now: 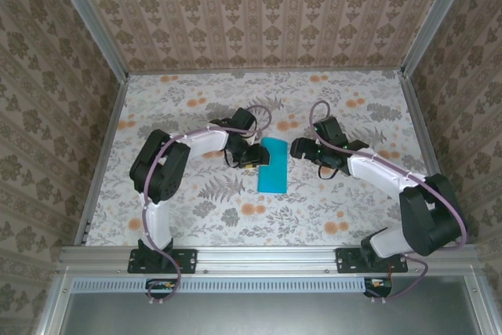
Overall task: Fold a paper plane with a square sheet of paper (fold left side to right side)
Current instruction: First fold in half a square sheet of paper at the center of the table.
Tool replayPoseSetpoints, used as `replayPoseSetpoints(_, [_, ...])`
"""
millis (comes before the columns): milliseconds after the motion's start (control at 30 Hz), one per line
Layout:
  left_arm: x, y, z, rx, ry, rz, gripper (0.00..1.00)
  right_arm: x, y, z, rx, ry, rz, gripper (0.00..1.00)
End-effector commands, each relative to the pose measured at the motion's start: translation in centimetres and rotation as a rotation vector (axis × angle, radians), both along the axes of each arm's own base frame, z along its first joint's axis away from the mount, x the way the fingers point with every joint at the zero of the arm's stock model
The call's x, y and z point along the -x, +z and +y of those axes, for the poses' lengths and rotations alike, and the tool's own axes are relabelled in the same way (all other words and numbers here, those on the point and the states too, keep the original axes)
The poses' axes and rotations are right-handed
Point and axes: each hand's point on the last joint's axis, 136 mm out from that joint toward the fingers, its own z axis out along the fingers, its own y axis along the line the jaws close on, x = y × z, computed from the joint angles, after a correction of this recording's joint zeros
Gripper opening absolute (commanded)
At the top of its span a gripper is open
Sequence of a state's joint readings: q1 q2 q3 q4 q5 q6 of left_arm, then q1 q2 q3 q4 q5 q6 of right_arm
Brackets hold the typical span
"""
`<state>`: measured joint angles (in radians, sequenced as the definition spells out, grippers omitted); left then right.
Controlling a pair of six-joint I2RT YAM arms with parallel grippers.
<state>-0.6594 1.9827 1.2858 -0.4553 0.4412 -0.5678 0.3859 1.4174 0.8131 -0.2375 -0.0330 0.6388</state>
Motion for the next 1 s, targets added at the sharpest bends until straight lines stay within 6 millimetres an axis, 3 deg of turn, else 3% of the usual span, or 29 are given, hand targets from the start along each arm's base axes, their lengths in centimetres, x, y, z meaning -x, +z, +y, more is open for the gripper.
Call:
replayPoseSetpoints(0, [1.7,-3.5,-0.3,-0.075,-0.053,0.046,0.52,-0.4,1.5,-1.1,-0.006,-0.062,-0.066,0.93])
replayPoseSetpoints(967, [2.4,-6.2,-0.9,-0.173,-0.033,0.119,0.57,0.4,1.8,-1.9,0.011,-0.068,-0.082,0.96])
